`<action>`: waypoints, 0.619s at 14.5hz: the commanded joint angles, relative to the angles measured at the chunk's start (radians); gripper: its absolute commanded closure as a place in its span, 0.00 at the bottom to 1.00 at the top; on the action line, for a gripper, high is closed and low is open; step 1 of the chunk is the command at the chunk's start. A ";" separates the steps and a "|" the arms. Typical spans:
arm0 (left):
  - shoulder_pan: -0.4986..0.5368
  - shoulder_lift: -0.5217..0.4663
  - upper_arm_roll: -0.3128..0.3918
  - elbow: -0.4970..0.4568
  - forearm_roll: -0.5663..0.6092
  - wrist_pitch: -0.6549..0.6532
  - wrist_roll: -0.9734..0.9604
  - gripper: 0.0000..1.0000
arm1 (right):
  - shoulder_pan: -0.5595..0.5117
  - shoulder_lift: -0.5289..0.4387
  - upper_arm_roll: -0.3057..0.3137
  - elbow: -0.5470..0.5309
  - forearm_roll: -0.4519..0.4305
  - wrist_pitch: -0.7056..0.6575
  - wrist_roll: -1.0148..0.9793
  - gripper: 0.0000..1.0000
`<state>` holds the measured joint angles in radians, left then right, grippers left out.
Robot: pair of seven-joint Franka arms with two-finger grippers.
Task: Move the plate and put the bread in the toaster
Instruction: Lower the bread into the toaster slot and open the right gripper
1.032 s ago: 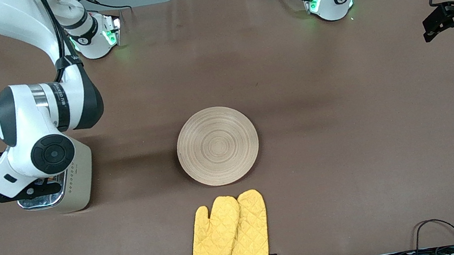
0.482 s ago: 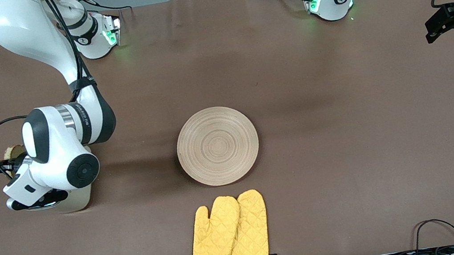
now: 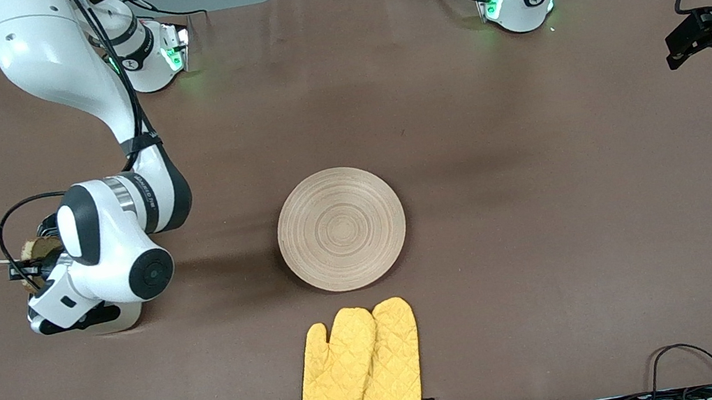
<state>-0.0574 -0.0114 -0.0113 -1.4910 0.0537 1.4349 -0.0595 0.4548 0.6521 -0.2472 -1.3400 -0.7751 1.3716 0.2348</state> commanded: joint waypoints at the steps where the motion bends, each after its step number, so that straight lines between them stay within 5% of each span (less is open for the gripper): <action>1: -0.001 -0.010 0.007 -0.003 -0.005 0.007 0.010 0.00 | -0.005 -0.012 0.006 -0.050 -0.020 0.050 0.034 0.94; 3: -0.001 -0.010 0.007 -0.003 -0.005 0.007 0.010 0.00 | -0.036 -0.014 0.009 -0.048 0.025 0.090 0.035 0.25; 4: -0.001 -0.009 0.007 -0.003 -0.005 0.007 0.010 0.00 | -0.059 -0.017 0.008 -0.041 0.104 0.105 0.032 0.00; 9: -0.001 -0.004 0.007 -0.002 -0.001 0.007 0.012 0.00 | -0.056 -0.086 0.014 0.010 0.215 0.060 0.024 0.00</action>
<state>-0.0554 -0.0113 -0.0101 -1.4911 0.0537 1.4350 -0.0595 0.3939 0.6368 -0.2527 -1.3327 -0.6050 1.4636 0.2514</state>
